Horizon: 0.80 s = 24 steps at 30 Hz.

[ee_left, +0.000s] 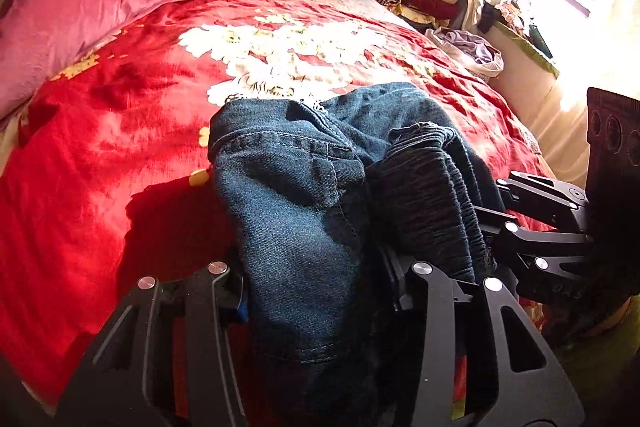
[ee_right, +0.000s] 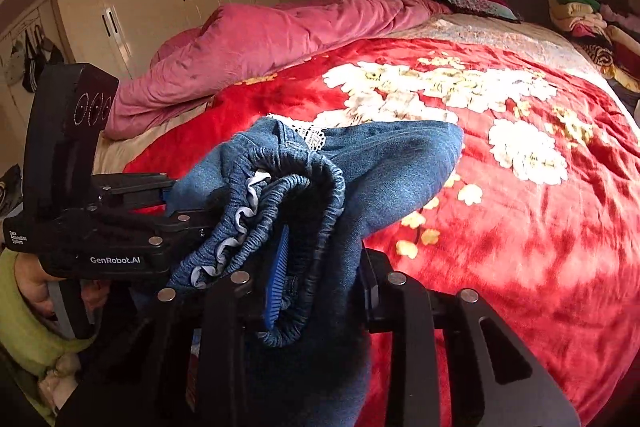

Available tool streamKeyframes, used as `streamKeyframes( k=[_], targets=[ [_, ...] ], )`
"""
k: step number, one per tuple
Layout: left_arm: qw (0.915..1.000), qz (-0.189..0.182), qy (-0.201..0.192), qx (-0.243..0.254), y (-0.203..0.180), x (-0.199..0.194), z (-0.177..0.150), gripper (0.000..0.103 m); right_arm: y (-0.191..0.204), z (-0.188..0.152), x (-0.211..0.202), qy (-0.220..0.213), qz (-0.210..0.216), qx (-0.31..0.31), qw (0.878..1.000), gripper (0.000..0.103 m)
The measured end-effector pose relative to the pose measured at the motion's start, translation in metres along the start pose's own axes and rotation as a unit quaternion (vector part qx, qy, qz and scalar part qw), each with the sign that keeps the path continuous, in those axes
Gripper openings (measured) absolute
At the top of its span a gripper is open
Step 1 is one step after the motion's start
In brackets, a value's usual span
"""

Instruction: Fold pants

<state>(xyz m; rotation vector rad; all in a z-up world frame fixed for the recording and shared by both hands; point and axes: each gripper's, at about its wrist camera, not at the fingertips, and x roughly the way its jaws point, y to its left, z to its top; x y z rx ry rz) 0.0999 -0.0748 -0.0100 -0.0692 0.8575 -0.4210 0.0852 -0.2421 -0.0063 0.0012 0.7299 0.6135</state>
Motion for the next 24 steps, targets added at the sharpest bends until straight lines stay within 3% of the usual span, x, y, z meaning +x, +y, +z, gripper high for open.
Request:
streamKeyframes(
  k=[14,24],
  targets=[
    [0.9984,0.026,-0.039,0.032,-0.002,0.013,0.062,0.037,-0.035,0.045,0.019,-0.031,-0.023,0.001,0.999,0.028],
    [0.9991,0.023,-0.029,0.020,0.013,0.038,0.065,0.037,-0.050,0.050,0.045,-0.013,-0.030,0.010,0.999,0.028]
  ],
)
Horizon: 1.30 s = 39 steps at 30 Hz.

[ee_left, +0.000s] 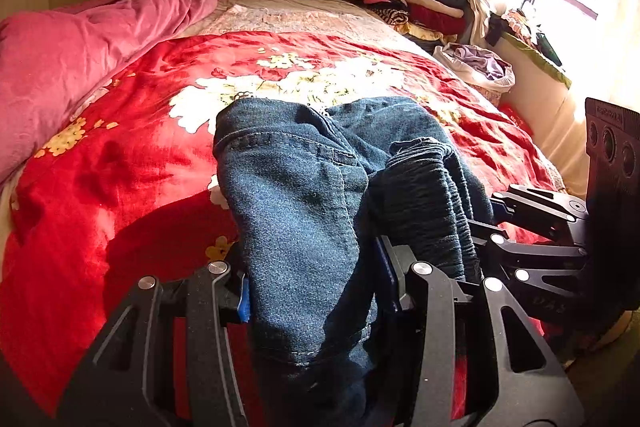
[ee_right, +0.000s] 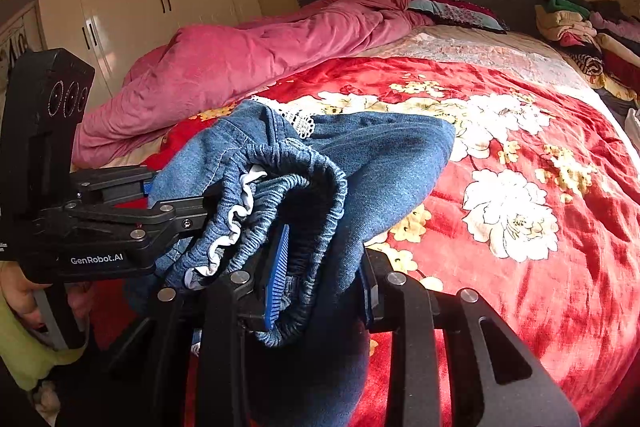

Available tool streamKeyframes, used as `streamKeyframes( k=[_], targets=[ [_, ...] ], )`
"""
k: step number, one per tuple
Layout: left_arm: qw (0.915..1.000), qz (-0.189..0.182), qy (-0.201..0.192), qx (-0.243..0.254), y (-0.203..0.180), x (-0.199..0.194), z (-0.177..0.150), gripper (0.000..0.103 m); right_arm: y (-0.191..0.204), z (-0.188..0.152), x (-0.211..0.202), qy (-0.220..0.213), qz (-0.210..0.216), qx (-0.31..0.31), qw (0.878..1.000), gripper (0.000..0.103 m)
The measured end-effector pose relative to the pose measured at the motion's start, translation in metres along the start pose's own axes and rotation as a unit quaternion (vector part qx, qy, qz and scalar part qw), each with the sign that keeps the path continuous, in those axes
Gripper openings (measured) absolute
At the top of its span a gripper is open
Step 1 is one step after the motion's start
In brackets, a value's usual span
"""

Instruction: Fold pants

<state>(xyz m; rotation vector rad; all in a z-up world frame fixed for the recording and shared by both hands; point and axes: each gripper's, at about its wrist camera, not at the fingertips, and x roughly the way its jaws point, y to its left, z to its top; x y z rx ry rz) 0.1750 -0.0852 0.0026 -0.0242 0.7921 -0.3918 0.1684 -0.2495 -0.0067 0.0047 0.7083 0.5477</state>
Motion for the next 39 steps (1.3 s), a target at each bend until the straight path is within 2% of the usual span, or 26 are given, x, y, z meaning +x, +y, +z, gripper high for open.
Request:
streamKeyframes(
  k=[7,15,22,25,28,30,34,35,36,39],
  targets=[
    [0.9995,0.003,0.030,-0.009,0.010,0.022,-0.013,0.038,-0.013,-0.014,0.021,0.037,-0.010,0.034,0.999,0.031],
    [0.9983,-0.003,0.051,-0.028,0.021,0.036,-0.025,0.050,-0.028,-0.027,0.032,0.065,-0.033,0.069,0.995,0.050],
    [0.9981,-0.002,0.052,-0.033,0.025,0.038,-0.027,0.054,-0.026,-0.028,0.033,0.069,-0.040,0.073,0.994,0.052],
    [0.9982,0.000,0.049,-0.033,0.024,0.034,-0.026,0.055,-0.026,-0.025,0.025,0.056,-0.045,0.077,0.994,0.060],
    [0.9989,0.004,0.037,-0.029,0.022,0.020,-0.025,0.058,-0.022,-0.024,0.003,0.021,-0.055,0.074,0.996,0.066],
    [0.9991,0.004,0.026,-0.033,0.020,0.007,-0.025,0.066,-0.018,-0.024,-0.014,0.001,-0.063,0.070,0.996,0.079],
    [0.9995,0.009,0.001,-0.031,0.015,-0.023,-0.028,0.079,-0.008,-0.028,-0.045,-0.025,-0.063,0.064,0.996,0.080],
    [0.9994,0.011,-0.004,-0.031,0.013,-0.030,-0.029,0.083,-0.006,-0.029,-0.052,-0.031,-0.066,0.062,0.995,0.090],
    [0.9994,0.011,-0.008,-0.033,0.012,-0.037,-0.031,0.087,-0.003,-0.031,-0.059,-0.038,-0.069,0.060,0.995,0.094],
    [0.9991,0.017,-0.019,-0.034,0.008,-0.057,-0.038,0.093,0.007,-0.035,-0.075,-0.051,-0.074,0.052,0.995,0.096]
  ],
)
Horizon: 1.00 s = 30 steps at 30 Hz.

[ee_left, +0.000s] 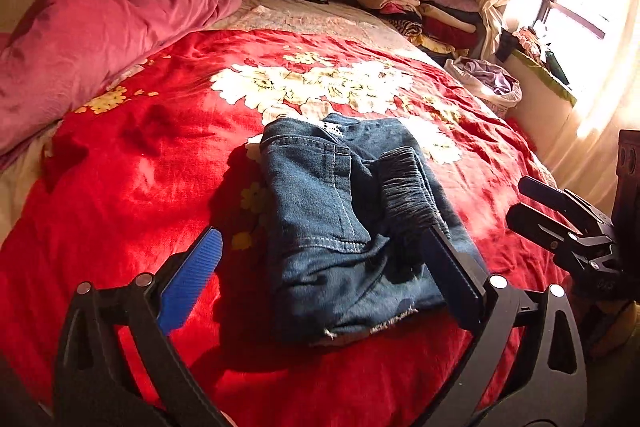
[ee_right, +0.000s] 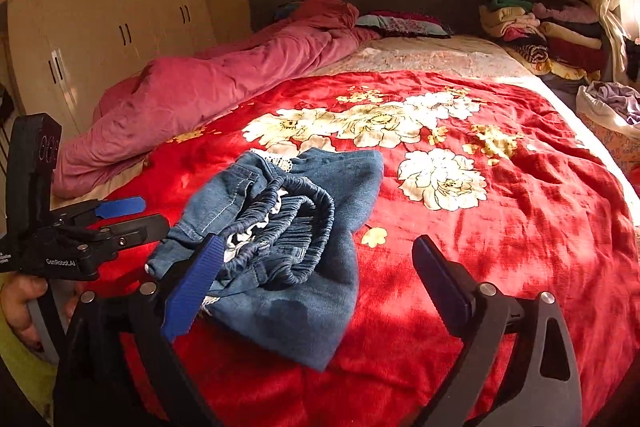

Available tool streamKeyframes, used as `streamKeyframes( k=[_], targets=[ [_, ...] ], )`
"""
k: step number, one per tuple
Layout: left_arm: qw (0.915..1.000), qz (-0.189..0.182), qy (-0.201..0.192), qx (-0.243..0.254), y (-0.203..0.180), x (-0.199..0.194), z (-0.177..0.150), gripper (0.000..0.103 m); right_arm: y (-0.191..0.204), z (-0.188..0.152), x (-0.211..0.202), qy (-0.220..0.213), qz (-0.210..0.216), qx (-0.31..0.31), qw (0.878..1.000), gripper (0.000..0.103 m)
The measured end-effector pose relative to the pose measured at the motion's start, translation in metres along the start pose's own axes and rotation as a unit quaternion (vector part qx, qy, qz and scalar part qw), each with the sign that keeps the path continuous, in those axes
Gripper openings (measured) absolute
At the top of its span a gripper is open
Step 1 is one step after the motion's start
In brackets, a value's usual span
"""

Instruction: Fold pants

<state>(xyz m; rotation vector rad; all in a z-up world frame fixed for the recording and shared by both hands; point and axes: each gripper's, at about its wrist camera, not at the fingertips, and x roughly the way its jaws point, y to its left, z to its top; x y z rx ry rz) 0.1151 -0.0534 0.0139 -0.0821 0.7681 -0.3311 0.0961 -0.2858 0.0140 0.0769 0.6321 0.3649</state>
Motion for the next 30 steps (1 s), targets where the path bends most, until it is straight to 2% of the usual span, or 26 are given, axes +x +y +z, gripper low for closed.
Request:
streamKeyframes(
  k=[5,12,19,30],
  targets=[
    [0.9999,0.010,0.000,-0.006,-0.002,-0.024,-0.017,0.093,0.009,-0.012,-0.026,-0.018,-0.014,-0.001,1.000,0.098],
    [0.9995,0.027,0.010,-0.013,-0.001,-0.039,-0.046,0.093,0.021,-0.037,-0.046,-0.014,-0.030,-0.003,0.999,0.098],
    [0.9991,0.036,0.019,-0.015,0.000,-0.047,-0.070,0.093,0.029,-0.069,-0.043,0.020,-0.038,0.004,0.999,0.098],
    [0.9985,0.041,0.032,-0.019,-0.004,-0.045,-0.090,0.093,0.038,-0.080,-0.036,0.035,-0.044,0.006,0.998,0.098]
  ],
)
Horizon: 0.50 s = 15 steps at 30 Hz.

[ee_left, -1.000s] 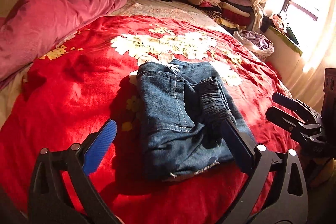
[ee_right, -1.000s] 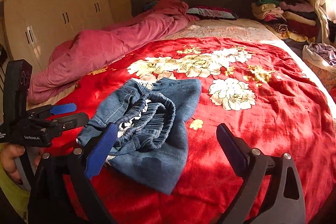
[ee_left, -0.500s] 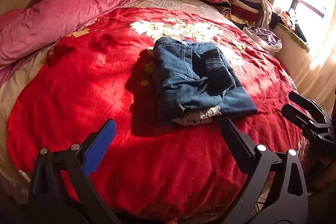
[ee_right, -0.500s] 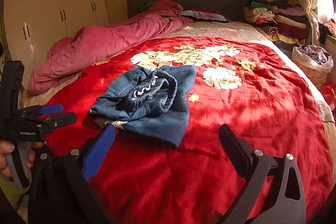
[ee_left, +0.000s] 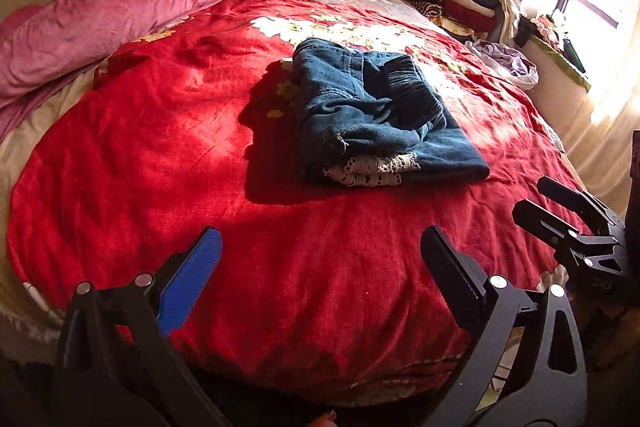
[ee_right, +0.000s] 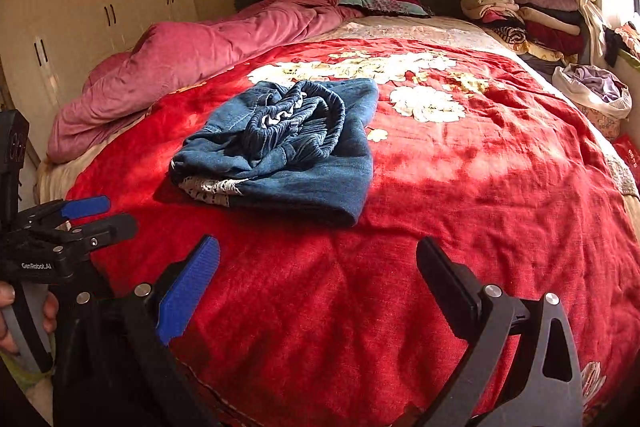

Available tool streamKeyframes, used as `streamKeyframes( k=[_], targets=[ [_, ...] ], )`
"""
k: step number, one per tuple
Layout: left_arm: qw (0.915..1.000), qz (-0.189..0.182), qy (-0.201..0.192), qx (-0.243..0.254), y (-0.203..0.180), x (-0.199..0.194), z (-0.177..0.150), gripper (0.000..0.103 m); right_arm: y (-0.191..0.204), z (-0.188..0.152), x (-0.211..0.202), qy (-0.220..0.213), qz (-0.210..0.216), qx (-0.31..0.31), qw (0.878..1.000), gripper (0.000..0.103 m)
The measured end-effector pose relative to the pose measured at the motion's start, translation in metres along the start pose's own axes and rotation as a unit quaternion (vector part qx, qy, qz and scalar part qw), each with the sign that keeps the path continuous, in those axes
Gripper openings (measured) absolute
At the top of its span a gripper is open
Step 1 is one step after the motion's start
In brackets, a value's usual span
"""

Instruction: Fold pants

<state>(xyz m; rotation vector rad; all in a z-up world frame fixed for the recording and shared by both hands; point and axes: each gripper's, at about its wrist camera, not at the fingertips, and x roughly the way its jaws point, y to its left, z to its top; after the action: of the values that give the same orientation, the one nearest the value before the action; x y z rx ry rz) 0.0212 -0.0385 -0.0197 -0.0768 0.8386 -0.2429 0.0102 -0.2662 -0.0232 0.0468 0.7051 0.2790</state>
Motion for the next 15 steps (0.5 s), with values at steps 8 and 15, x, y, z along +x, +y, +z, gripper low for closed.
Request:
streamKeyframes(
  k=[8,15],
  targets=[
    [1.0000,0.003,-0.001,-0.005,-0.0002,-0.0017,0.0009,0.093,0.0001,0.0025,-0.0042,-0.005,-0.002,-0.003,1.000,0.098],
    [1.0000,0.004,-0.001,-0.005,0.0001,-0.0029,0.0012,0.093,0.0007,0.0013,-0.0036,-0.002,-0.001,-0.001,1.000,0.098]
  ],
)
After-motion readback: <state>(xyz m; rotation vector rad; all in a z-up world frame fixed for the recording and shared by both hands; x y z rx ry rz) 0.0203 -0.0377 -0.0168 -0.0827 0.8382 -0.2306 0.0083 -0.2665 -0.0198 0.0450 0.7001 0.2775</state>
